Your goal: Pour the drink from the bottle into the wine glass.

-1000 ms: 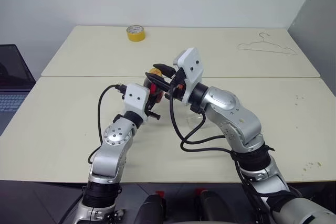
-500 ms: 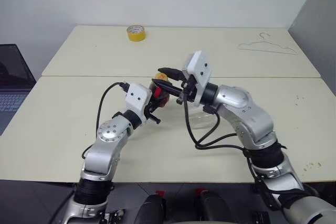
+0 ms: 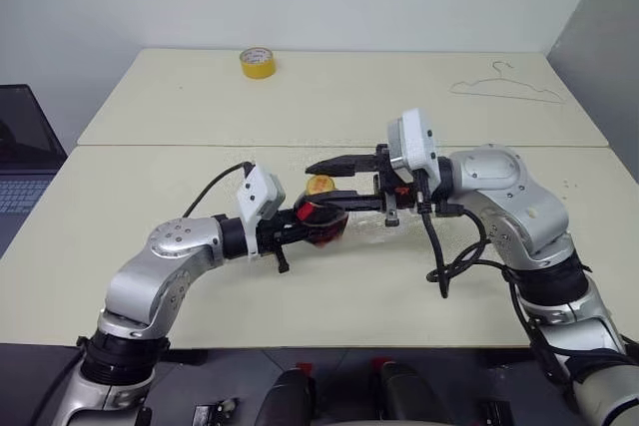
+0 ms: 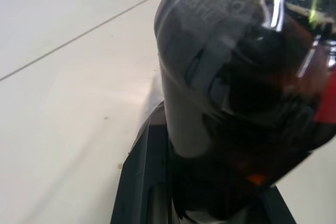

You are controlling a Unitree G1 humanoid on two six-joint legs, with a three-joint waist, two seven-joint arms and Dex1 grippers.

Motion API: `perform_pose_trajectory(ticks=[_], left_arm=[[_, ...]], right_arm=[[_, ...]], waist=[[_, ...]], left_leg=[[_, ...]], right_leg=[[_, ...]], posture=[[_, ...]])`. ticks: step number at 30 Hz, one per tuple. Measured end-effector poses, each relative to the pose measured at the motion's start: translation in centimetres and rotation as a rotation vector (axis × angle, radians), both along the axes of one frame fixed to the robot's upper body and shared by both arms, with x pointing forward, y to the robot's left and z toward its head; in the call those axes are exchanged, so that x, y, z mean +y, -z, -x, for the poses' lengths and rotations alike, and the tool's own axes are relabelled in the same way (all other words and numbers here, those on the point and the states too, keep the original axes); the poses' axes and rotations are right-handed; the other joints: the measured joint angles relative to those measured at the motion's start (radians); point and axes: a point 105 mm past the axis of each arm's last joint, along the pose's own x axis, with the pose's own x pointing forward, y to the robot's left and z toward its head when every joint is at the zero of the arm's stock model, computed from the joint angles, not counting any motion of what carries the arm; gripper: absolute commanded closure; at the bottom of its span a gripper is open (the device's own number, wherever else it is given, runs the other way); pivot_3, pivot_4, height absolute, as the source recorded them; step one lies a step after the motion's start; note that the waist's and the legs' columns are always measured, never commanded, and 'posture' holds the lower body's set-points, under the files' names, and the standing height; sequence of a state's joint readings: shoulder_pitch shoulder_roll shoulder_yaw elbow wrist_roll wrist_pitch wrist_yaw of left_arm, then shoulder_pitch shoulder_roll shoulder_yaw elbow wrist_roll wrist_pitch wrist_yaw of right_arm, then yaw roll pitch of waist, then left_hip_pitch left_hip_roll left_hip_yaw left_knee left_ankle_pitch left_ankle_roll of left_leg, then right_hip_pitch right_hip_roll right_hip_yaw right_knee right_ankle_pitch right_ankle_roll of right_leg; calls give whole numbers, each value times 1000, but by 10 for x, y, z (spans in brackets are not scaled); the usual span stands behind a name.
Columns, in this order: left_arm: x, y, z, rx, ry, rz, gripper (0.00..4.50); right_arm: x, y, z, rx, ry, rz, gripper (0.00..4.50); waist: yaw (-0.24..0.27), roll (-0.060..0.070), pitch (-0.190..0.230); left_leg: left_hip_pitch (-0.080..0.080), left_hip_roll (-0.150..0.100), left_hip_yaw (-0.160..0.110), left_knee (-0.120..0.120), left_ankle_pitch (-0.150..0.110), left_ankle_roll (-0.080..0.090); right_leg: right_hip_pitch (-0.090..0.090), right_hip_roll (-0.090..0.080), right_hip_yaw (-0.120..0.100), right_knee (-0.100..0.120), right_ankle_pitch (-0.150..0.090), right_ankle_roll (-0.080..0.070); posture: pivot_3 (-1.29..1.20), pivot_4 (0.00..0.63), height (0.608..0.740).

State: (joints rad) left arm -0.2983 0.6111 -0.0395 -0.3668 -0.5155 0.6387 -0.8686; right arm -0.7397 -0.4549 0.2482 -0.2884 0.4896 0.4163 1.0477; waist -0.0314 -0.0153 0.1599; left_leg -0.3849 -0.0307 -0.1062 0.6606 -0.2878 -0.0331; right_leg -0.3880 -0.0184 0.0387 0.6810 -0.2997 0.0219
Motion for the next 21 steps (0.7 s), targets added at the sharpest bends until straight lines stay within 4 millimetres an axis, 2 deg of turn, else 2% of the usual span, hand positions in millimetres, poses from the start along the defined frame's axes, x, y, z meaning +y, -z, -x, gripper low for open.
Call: perform_pose_trajectory(ticks=[6,9,15,21], left_arm=[[-5,3,2,20,-17,39,3960],[-7,4,2,28,-50,73,3960],[1,5,-17,9,-287,152,3960],[6,1,-35,-104,-522,179,3960]], right_arm=[[-2,1,0,26,16,-2,3292],[-1,1,-4,49,57,-40,2317],[4,-3,-6,81,137,-142,276],[11,-10,-26,138,344,-297,276]], waist=[[1,0,0],[1,0,0],[2,0,0],[2,0,0]], left_leg=[[0,0,0,0,0,0],[0,0,0,0,0,0],[0,0,0,1,0,0],[0,0,1,0,2,-4]], right_leg=[[0,0,0,0,0,0],[0,0,0,0,0,0],[0,0,0,0,0,0],[-1,0,1,1,0,0]], posture=[[0,150,740],[0,150,740],[0,150,740],[0,150,740]])
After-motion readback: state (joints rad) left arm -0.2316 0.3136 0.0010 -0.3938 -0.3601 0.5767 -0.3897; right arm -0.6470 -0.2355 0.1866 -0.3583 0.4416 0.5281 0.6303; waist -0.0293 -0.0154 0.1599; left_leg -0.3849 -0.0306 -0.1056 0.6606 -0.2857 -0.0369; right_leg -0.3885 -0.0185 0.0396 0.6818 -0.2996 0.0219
